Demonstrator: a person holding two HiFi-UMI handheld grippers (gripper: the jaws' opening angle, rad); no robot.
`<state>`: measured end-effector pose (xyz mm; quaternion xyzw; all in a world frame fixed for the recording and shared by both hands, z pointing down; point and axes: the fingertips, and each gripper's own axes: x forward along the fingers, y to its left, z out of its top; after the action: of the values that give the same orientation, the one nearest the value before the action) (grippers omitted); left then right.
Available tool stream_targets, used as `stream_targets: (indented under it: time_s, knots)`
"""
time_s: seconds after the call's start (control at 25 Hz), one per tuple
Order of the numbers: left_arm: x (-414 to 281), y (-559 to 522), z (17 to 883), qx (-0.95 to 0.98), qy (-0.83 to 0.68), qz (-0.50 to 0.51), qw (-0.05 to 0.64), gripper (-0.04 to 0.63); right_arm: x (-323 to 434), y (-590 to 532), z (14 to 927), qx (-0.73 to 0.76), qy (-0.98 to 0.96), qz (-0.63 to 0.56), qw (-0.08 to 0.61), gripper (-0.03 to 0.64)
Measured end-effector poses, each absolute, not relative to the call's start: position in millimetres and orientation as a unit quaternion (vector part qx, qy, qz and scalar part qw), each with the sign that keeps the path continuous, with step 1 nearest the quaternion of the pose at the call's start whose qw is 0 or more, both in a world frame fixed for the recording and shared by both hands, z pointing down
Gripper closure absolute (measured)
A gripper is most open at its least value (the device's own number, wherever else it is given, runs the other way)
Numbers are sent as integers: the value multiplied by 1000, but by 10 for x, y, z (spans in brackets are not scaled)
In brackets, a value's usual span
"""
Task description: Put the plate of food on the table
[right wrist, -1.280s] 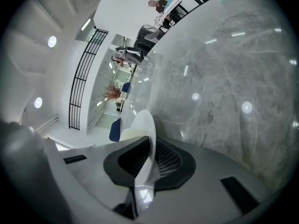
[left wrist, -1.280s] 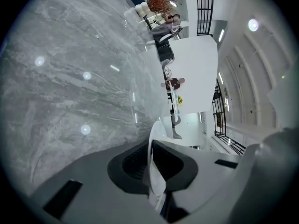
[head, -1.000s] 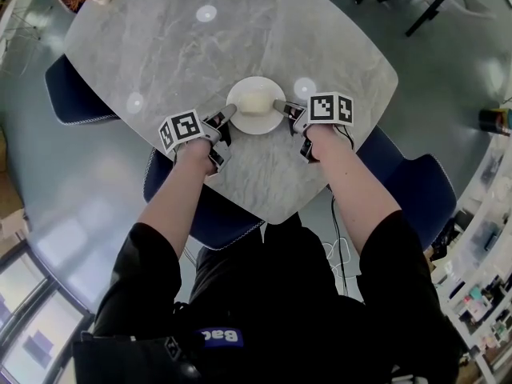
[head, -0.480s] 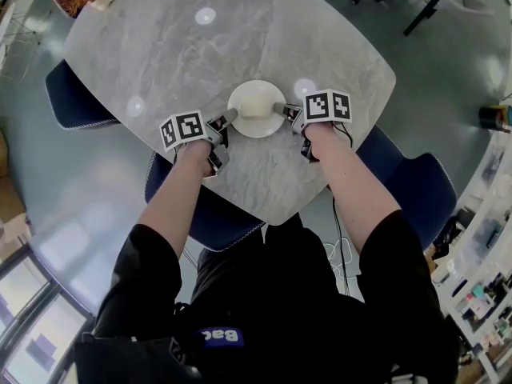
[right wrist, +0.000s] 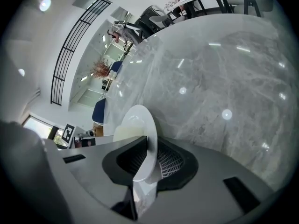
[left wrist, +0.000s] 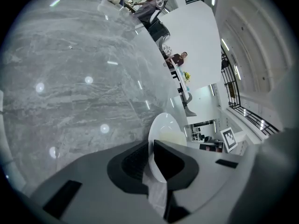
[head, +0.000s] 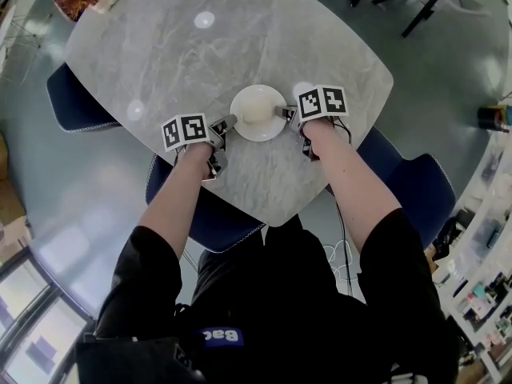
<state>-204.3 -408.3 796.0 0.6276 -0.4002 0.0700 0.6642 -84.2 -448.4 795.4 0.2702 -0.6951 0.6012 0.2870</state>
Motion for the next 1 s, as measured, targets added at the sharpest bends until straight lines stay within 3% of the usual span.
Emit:
stream_targets:
  time_s: [0.48, 1.0]
  knots:
    - [-2001, -4065, 7966, 627, -398, 79, 665, 563, -753, -4420, 7961, 259, -694, 575, 348, 560]
    - [-2035, -4069, 7960, 634, -408, 109, 648, 563, -518, -4450, 7950, 275, -695, 560, 357, 560]
